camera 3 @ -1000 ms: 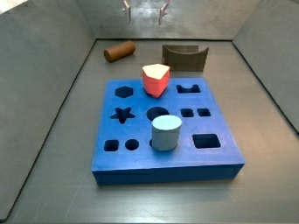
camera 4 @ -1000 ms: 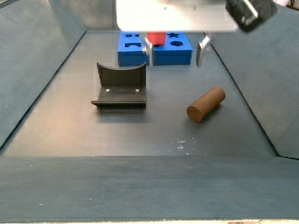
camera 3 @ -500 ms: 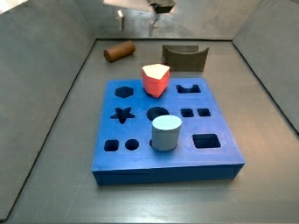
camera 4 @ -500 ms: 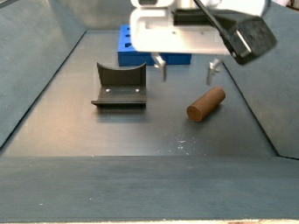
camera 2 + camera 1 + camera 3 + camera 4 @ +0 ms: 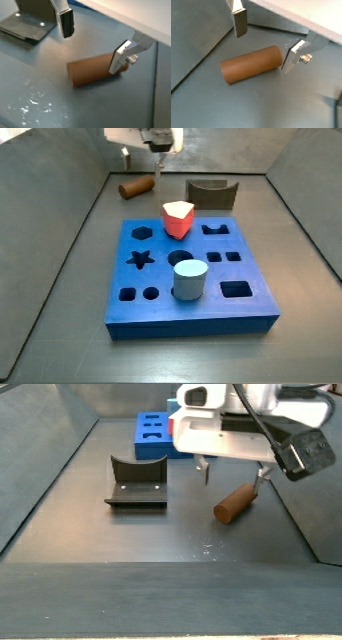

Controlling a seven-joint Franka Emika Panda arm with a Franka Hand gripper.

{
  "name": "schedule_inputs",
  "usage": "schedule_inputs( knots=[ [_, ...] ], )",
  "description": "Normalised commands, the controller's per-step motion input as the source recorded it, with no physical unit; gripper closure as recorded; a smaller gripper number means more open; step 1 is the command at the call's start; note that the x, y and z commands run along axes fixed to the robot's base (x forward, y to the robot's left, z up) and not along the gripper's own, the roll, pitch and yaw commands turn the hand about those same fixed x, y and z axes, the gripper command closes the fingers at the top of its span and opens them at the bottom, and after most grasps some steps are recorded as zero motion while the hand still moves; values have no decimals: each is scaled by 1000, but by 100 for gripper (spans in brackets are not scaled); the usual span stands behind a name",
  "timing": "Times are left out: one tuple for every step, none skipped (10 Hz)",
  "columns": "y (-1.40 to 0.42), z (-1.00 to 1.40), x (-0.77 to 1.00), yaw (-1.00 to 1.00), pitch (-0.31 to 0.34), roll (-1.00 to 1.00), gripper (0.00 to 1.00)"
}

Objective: Pick up the round object. Move up. Place the round object on the fixture. Regrasp the round object. Move to above the board. Insert the round object.
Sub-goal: Pick up the round object.

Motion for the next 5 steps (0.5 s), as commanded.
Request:
schedule_inputs(
  knots=[
    [89,-266,0,-386,51,-829,0],
    [57,-291,134,-394,131,-763,0],
    [26,-271,277,-429,146,-774,0],
    [0,-180,354,-489,169,-791,0],
    [0,-109,286,-514,134,-817,0]
  ],
)
